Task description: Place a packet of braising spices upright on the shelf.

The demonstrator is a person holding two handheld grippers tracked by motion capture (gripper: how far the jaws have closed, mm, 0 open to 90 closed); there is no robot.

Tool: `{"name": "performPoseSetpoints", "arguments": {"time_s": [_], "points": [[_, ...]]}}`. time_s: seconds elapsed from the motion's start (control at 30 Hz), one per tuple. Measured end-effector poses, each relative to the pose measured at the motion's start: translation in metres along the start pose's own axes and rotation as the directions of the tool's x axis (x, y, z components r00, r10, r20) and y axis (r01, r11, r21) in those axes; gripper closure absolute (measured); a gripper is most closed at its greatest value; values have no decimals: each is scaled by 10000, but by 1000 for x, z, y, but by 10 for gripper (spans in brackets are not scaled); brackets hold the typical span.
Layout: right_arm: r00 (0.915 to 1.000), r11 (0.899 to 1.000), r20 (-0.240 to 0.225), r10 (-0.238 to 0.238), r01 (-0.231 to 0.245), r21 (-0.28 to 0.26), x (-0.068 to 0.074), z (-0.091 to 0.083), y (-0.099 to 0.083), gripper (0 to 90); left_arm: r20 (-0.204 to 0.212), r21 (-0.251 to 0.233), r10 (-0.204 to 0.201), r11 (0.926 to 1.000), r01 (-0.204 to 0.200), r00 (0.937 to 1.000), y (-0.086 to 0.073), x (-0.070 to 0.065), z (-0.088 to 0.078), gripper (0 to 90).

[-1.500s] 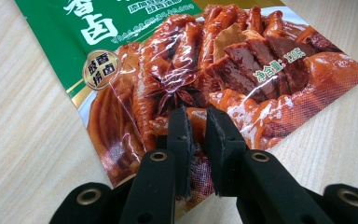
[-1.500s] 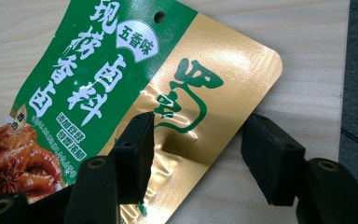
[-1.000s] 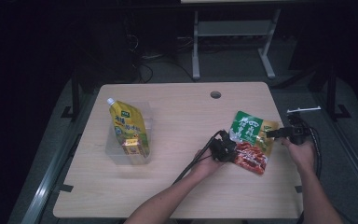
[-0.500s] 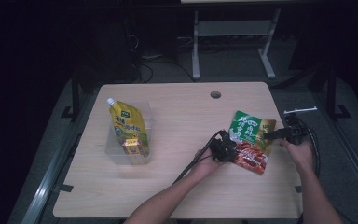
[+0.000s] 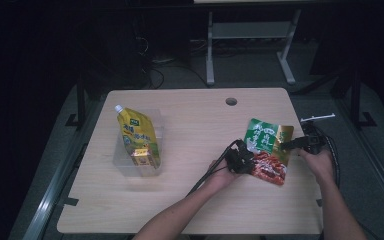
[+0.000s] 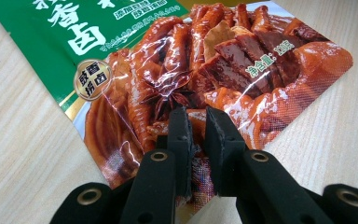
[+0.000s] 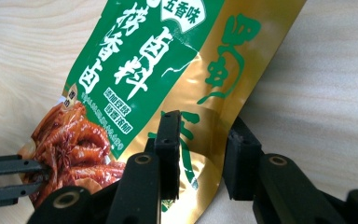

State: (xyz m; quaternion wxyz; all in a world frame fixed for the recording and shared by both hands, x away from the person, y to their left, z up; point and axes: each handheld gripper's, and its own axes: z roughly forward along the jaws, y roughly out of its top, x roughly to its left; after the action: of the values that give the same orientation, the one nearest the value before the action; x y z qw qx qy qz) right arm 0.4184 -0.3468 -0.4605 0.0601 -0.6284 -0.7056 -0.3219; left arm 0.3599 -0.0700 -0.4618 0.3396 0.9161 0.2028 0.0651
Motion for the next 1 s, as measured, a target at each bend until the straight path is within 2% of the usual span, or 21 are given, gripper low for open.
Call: {"name": "performPoseSetpoints", "arguments": {"time_s": [0.2,0.37,0.47,0.6,0.7,0.83,1.0], "points": [[9987,9996,437,-274,276,-37,4,3,2,811,-2,5,4,10000,-4,10000,0,0,0,799],[9992,9998,353,-169,171,-46,3,3,2,886,37,15,9,10000,-9,10000,0,0,0,799],[9993,9997,311,-198,202,-99,3,2,2,895,12,3,-2,10000,2,10000,0,0,0,799],[9980,9993,537,-335,344,-149,9,-1,1,898,54,-23,-143,9999,143,9999,-1,1,0,795],[9984,9984,319,-456,466,-308,7,-4,0,898,30,-1,-134,9999,134,9999,0,1,0,794],[9992,9986,-104,-394,390,-358,4,-7,-2,897,35,-11,-151,9999,151,9999,0,1,0,795],[9994,9992,-218,-275,268,-301,1,-5,-2,864,1,16,-123,9999,123,9999,0,0,0,795]]}}
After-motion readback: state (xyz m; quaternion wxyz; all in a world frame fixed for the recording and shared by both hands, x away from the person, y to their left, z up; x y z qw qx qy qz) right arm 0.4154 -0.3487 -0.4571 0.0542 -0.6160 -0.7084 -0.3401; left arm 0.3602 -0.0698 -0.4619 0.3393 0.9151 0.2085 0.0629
